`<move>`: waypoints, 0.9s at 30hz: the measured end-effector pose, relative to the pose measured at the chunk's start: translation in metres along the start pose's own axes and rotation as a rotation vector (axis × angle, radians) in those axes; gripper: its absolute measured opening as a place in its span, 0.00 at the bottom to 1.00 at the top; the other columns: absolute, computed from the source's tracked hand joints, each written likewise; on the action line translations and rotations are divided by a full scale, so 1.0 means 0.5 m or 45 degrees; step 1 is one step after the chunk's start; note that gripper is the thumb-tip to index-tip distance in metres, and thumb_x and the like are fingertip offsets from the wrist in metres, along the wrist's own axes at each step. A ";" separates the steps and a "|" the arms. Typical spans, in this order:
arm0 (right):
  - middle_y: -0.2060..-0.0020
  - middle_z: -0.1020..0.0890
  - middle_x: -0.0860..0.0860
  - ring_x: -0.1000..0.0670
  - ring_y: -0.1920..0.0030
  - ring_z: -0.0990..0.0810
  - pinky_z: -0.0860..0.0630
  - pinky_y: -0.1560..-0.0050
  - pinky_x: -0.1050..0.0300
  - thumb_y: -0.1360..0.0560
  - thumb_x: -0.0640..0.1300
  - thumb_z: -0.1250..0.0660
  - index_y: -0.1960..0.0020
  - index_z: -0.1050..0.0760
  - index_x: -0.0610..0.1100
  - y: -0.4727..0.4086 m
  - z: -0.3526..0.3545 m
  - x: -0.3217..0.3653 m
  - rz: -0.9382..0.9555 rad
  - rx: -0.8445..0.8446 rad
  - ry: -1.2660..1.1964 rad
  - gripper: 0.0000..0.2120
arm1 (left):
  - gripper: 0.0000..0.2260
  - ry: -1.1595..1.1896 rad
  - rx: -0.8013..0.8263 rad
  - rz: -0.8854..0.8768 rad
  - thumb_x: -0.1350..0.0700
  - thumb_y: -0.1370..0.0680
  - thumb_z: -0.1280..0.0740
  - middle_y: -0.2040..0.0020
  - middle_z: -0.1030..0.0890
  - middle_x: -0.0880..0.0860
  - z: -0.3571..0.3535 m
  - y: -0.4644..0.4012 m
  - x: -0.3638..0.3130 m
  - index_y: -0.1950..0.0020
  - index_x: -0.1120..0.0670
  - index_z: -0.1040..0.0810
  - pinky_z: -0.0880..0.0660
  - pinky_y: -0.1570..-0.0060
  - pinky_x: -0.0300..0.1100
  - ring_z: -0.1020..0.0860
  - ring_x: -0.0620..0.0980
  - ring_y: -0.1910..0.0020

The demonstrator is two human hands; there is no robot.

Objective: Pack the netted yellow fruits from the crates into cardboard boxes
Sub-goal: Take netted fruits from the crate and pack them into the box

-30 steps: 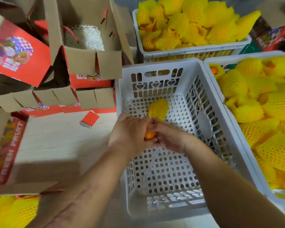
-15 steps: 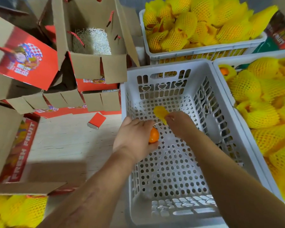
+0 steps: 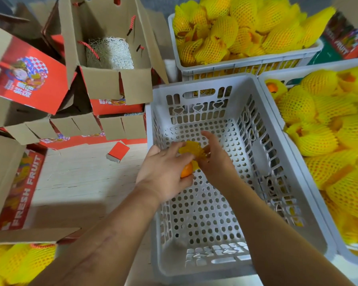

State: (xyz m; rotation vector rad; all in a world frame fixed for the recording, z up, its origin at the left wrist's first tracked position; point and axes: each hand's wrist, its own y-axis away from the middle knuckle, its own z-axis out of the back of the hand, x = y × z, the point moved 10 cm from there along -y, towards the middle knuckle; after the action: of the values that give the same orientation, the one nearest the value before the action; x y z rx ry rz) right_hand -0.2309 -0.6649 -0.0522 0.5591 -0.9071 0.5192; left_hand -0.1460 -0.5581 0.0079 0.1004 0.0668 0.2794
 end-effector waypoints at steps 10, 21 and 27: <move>0.55 0.24 0.54 0.58 0.58 0.26 0.32 0.60 0.71 0.25 0.34 0.33 0.49 0.25 0.47 0.010 -0.021 0.020 0.193 0.000 0.135 0.10 | 0.27 -0.111 0.003 0.100 0.39 0.25 0.36 0.24 0.32 0.51 -0.004 -0.007 0.009 0.30 0.52 0.30 0.39 0.38 0.46 0.21 0.51 0.41; 0.65 0.26 0.53 0.55 0.68 0.31 0.34 0.68 0.64 0.23 0.39 0.35 0.58 0.33 0.51 0.026 -0.066 0.010 0.092 0.294 0.077 0.10 | 0.26 -0.030 -0.067 0.149 0.35 0.18 0.42 0.33 0.28 0.52 0.012 -0.001 0.013 0.27 0.50 0.34 0.33 0.37 0.47 0.21 0.52 0.45; 0.63 0.21 0.48 0.51 0.62 0.25 0.28 0.59 0.51 0.24 0.42 0.33 0.59 0.33 0.49 0.029 -0.054 0.023 0.030 0.318 -0.325 0.10 | 0.28 0.050 -0.127 0.232 0.35 0.17 0.50 0.33 0.30 0.53 0.021 0.007 0.020 0.25 0.51 0.37 0.30 0.42 0.45 0.25 0.54 0.49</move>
State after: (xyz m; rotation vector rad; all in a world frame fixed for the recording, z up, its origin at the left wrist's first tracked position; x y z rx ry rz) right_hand -0.2183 -0.6346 -0.0529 0.8563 -1.0996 0.5958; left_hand -0.1366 -0.5530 0.0184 0.0016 0.0830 0.4662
